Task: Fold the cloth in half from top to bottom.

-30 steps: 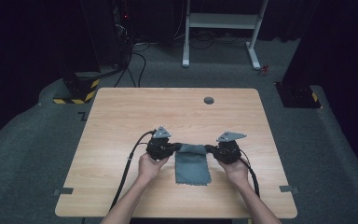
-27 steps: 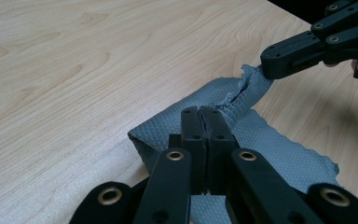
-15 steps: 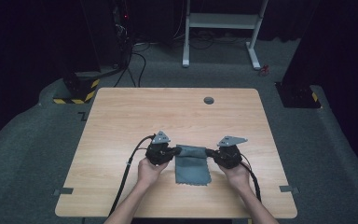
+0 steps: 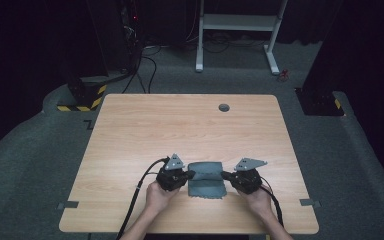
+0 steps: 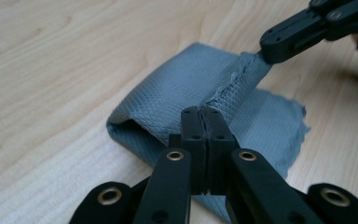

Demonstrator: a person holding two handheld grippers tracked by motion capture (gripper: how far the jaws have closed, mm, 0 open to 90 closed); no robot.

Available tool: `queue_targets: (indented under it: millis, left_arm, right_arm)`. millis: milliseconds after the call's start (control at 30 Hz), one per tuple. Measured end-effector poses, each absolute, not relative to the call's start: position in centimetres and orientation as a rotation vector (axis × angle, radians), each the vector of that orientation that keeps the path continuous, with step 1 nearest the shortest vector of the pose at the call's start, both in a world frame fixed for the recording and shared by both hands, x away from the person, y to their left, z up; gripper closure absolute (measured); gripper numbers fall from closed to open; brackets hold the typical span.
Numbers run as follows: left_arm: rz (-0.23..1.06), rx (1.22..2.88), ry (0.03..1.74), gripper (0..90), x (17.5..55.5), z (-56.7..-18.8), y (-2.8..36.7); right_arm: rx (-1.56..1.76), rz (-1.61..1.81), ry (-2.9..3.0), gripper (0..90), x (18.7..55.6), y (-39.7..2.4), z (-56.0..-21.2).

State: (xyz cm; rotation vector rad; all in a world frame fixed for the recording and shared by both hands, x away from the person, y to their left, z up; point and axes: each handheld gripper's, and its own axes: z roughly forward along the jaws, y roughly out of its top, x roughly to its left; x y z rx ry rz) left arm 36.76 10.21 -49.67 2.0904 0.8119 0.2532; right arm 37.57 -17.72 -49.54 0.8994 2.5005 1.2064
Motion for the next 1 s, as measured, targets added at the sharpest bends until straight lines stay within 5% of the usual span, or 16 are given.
queue_targets:
  millis: [667,1000]
  left_arm:
    - [0.258,2.156,0.781,87.5,34.7,-51.2,10.0]
    - [0.173,2.104,0.773,75.8,33.6,-50.1,10.8]
  right_arm:
    - [0.836,1.157,2.543,89.6,35.2,-17.3,-51.5]
    - [0.849,1.225,2.549,79.0,34.3,-18.5,-51.4]
